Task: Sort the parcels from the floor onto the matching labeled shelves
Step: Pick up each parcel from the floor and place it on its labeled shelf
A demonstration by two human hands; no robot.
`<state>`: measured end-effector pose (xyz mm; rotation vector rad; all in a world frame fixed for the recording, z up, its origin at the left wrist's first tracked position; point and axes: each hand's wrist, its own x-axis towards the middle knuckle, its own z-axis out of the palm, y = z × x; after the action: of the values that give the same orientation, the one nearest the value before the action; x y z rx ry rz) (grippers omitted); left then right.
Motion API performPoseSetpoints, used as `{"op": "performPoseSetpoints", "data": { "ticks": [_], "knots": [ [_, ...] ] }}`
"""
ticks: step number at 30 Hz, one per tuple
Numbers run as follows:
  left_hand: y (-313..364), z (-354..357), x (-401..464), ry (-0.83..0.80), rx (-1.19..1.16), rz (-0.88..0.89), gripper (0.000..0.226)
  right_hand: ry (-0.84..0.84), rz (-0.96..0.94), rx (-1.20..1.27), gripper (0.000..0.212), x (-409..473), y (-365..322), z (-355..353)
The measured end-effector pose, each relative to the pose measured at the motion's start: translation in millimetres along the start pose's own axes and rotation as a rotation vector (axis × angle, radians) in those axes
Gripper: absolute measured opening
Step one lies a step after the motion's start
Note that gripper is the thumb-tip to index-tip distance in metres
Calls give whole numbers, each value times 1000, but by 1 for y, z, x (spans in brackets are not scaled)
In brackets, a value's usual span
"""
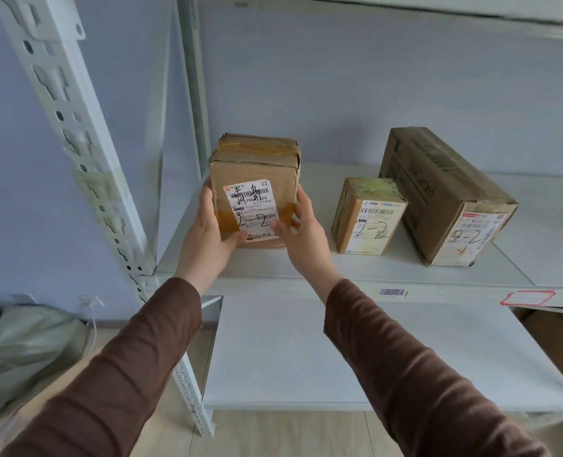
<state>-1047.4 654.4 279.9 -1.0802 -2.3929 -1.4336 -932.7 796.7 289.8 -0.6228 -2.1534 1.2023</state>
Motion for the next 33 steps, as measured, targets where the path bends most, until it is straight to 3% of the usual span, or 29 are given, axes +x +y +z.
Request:
{"op": "performPoseSetpoints", "data": {
  "ticks": [6,18,26,33],
  "knots": [
    [-7,5,12,21,67,-7,102,65,-25,-64,69,13,3,6],
    [-10,9,36,19,88,-75,97,42,17,-83,67,42,-3,18],
    [-6,9,25,55,-14,-140,115,-8,-17,-67,77,34,-3,7],
    [40,26,-15,175,-1,165,114,217,-301,-120,68,-21,0,-35]
  ]
}}
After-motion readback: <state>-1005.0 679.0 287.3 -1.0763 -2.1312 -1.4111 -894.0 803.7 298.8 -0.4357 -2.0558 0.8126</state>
